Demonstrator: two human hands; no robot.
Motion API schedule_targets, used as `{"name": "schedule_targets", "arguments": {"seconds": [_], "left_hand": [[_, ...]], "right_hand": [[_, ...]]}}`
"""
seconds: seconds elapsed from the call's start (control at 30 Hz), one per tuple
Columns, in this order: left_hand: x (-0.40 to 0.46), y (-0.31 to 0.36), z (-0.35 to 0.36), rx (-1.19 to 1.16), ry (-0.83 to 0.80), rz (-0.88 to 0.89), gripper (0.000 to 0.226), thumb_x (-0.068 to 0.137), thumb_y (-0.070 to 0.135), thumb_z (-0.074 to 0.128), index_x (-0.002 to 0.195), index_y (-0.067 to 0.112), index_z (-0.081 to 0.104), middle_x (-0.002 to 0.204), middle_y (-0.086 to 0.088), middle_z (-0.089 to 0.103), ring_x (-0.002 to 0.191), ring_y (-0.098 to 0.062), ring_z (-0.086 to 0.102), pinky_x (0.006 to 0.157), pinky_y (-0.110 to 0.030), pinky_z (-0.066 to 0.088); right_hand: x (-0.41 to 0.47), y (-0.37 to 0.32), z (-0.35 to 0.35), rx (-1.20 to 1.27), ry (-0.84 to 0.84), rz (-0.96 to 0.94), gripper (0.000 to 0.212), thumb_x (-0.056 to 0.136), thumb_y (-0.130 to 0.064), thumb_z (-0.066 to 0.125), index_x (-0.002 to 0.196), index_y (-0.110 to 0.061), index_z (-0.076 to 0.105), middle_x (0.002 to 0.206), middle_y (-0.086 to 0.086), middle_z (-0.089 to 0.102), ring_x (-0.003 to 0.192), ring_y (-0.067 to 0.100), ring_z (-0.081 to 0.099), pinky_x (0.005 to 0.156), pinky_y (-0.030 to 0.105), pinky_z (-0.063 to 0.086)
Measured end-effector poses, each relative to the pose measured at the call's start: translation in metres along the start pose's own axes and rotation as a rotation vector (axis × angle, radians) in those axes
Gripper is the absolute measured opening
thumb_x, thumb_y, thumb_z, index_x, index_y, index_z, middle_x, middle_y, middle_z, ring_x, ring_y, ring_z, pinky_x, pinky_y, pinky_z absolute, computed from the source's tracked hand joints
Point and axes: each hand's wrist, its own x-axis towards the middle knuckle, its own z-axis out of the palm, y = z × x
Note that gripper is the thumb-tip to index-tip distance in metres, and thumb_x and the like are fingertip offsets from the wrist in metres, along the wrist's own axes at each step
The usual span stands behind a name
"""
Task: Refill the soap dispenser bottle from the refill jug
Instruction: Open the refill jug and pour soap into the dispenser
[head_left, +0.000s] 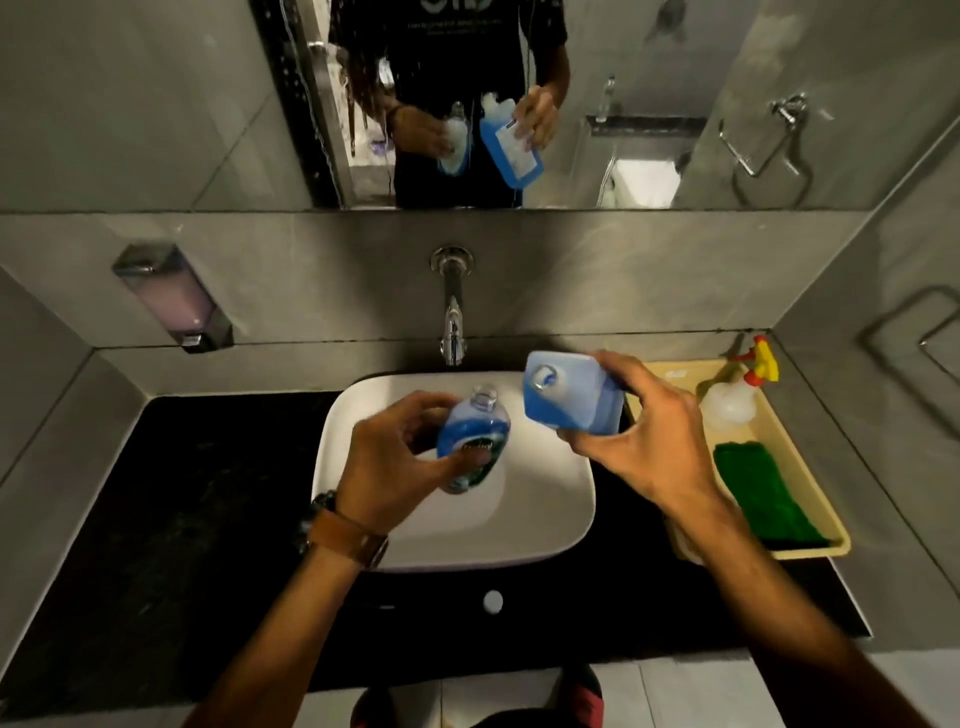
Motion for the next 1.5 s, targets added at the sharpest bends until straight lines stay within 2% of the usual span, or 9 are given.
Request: {"name": "schedule_targets", "arguments": {"seconds": [0.13,0.27,0.4,0.5,0.67,0.9,1.17,1.4,1.5], "left_hand": [[0.020,0.023,-0.001,-0.018,0.010,0.097,0.054,0.070,0.031,0.090,0.116,0.017,0.067,0.101,0.009,0.078,0.092,-0.007,0.076,0.076,-0.022,0.061],[0.026,0.032,0.002,-0.010,0.023,0.117,0.051,0.070,0.029,0.090,0.114,0.018,0.067,0.099,0.010,0.078,0.088,-0.005,0.076,0.072,-0.021,0.062],[0.025,0.035,0.003,0.003,0.026,0.116,0.050,0.071,0.031,0.089,0.114,0.022,0.066,0.099,0.013,0.077,0.088,-0.004,0.075,0.070,-0.020,0.061],[0.023,0.037,0.004,0.016,0.030,0.107,0.048,0.071,0.031,0.089,0.113,0.024,0.066,0.095,0.018,0.075,0.086,-0.002,0.075,0.070,-0.018,0.060],[0.023,0.036,0.004,0.017,0.037,0.110,0.047,0.072,0.026,0.090,0.113,0.019,0.067,0.097,0.013,0.077,0.085,-0.004,0.075,0.069,-0.020,0.062],[0.022,0.036,0.006,-0.002,0.044,0.111,0.049,0.071,0.030,0.090,0.113,0.017,0.068,0.096,0.011,0.078,0.085,-0.006,0.076,0.069,-0.024,0.063],[0.024,0.036,0.006,-0.019,0.040,0.107,0.050,0.071,0.032,0.090,0.113,0.017,0.067,0.099,0.010,0.078,0.087,-0.008,0.076,0.070,-0.027,0.064],[0.024,0.037,0.005,-0.005,0.043,0.107,0.049,0.070,0.034,0.089,0.111,0.022,0.067,0.097,0.012,0.077,0.086,-0.005,0.076,0.070,-0.023,0.063],[0.025,0.037,0.005,-0.008,0.044,0.107,0.048,0.070,0.031,0.090,0.111,0.022,0.066,0.095,0.014,0.077,0.085,-0.004,0.076,0.069,-0.020,0.062]], "right_hand": [[0.032,-0.022,-0.019,-0.151,0.064,-0.134,0.083,0.068,-0.045,0.091,0.137,-0.042,0.045,0.120,-0.002,0.074,0.100,0.023,0.070,0.084,0.034,0.055],[0.045,-0.035,-0.036,-0.187,0.083,-0.235,0.076,0.070,-0.034,0.091,0.138,-0.037,0.057,0.125,-0.001,0.072,0.109,0.026,0.068,0.089,0.045,0.058],[0.049,-0.041,-0.045,-0.256,0.060,-0.290,0.069,0.076,-0.034,0.087,0.140,-0.031,0.061,0.128,-0.001,0.071,0.116,0.023,0.065,0.095,0.040,0.054],[0.048,-0.046,-0.047,-0.299,0.089,-0.351,0.062,0.079,-0.042,0.075,0.138,-0.029,0.061,0.126,-0.001,0.070,0.114,0.022,0.064,0.091,0.039,0.055],[0.048,-0.042,-0.043,-0.339,0.111,-0.398,0.059,0.081,-0.045,0.064,0.138,-0.029,0.059,0.128,-0.002,0.068,0.115,0.022,0.061,0.091,0.042,0.057],[0.053,-0.038,-0.042,-0.401,0.165,-0.482,0.055,0.086,-0.044,0.062,0.138,-0.028,0.058,0.131,-0.002,0.065,0.118,0.020,0.056,0.093,0.038,0.052],[0.056,-0.037,-0.042,-0.410,0.171,-0.488,0.055,0.087,-0.046,0.060,0.139,-0.029,0.057,0.133,-0.004,0.063,0.120,0.021,0.055,0.095,0.041,0.052],[0.060,-0.037,-0.040,-0.414,0.192,-0.515,0.052,0.092,-0.049,0.054,0.140,-0.029,0.055,0.136,-0.007,0.057,0.123,0.020,0.053,0.098,0.040,0.050],[0.062,-0.034,-0.041,-0.427,0.180,-0.500,0.054,0.089,-0.043,0.061,0.141,-0.030,0.054,0.138,-0.006,0.057,0.126,0.020,0.053,0.100,0.039,0.049]]}}
